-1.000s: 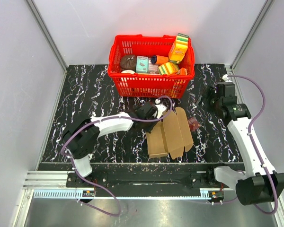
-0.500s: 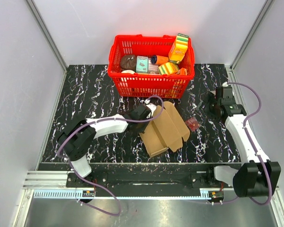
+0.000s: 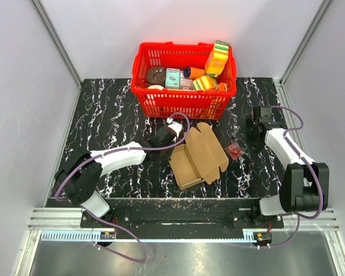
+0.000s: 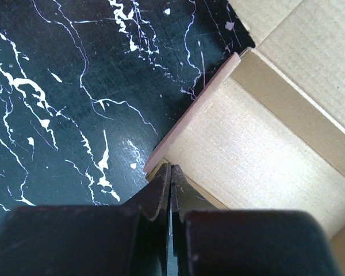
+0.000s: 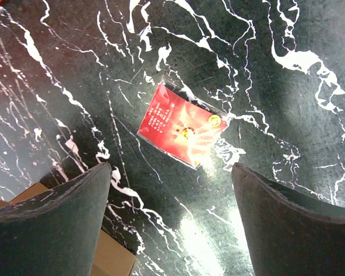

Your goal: Fold the paper box

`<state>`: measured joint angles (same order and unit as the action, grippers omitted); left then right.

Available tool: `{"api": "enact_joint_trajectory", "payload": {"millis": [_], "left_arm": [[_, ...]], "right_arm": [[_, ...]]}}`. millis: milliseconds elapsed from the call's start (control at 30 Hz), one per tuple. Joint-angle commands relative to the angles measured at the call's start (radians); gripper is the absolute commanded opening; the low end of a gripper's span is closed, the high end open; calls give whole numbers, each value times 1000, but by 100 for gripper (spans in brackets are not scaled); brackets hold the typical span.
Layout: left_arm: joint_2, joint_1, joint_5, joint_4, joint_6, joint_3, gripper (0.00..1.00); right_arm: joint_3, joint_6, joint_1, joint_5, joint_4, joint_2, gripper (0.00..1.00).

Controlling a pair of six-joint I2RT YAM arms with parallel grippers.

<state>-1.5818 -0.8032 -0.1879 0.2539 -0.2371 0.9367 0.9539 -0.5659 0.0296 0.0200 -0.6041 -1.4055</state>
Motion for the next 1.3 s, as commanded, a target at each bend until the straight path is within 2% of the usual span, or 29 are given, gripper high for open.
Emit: {"api": "enact_joint_trajectory", "payload": {"millis": [0,300,533,633,900,1000,1267], "left_arm": [[68,2,15,-68,-25,-19,0],[190,2,4,-82,-28,-30,0],[286,2,4,-111,-36,-68,0],[304,1,4,-102,-33,-67,0],[339,2,-4,-97,-24,-72,0],[368,1,-12,-96,-21,-93,0],[430,4,-18,-100,-16,-144,0]], "right_arm": [[31,-5,-7,-14,41,-46,93],[57,-34,-5,-11,70,-185,100],[65,-71,3,-14,69,-254,100],[100,-91,19,-87,15,-280,100],[166,-117,115,-164,-62,-346,100],[203,-126,150,-245,-108,-380,99],[154,-146,176,-308,-120,-383,100]]}}
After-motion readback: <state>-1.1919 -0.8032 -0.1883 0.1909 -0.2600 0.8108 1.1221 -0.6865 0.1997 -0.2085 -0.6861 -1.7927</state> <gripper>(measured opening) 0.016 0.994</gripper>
